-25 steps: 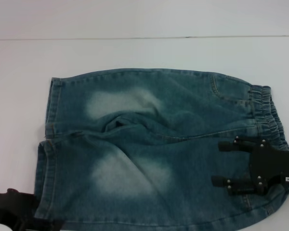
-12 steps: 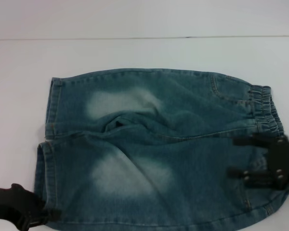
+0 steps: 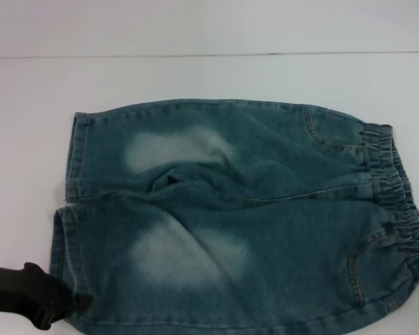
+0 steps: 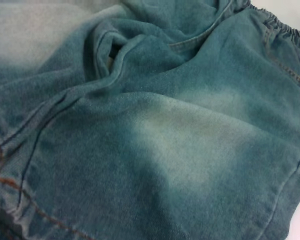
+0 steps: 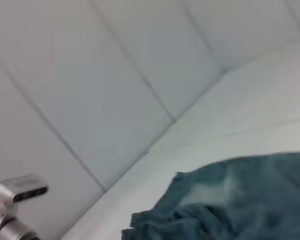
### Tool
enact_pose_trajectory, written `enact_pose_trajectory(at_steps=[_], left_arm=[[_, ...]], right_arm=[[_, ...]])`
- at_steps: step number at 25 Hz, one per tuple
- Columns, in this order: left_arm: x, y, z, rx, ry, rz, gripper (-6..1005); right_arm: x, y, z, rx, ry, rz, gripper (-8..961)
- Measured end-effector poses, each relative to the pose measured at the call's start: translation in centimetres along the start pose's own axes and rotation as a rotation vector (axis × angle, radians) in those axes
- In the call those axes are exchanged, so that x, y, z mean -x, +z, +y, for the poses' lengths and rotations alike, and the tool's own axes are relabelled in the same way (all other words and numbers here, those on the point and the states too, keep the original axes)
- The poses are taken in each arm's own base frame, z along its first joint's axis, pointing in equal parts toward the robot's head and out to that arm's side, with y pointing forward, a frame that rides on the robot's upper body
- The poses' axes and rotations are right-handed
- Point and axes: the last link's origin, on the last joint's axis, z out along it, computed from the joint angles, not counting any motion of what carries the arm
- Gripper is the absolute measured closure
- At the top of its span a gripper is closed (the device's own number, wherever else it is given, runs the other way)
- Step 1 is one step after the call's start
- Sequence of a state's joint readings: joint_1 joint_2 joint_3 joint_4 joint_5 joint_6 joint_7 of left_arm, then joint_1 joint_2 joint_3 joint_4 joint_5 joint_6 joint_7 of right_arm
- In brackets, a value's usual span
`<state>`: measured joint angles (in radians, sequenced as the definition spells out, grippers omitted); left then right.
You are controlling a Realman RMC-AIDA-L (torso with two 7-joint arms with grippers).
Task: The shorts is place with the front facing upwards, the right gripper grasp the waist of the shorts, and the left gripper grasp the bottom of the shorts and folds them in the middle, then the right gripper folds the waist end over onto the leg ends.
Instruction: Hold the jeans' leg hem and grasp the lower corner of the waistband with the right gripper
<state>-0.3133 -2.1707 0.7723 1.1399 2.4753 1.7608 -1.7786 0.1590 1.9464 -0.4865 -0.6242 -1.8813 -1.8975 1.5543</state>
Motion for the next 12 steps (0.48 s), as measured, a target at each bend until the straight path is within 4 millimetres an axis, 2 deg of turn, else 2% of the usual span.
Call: enact_pose_trajectory(at_steps=[5, 9, 12], left_arm=[[-0.6, 0.1, 0.0, 0.006, -0.01, 0.029, 996], [-1.2, 0.1, -0.1, 0.006, -0.015, 0.037, 996], [-1.4, 0.3, -0.1, 0.007, -0.011, 0.035, 995]], right_arm=[[-0.6, -1.5, -1.3, -0.103, 0.155, 0.021, 38], [-0.7, -1.5, -2.6, -0.173, 0.269, 0.098, 38], [0.1, -1.2, -3.2, -0.188, 0.365, 0.162, 38]])
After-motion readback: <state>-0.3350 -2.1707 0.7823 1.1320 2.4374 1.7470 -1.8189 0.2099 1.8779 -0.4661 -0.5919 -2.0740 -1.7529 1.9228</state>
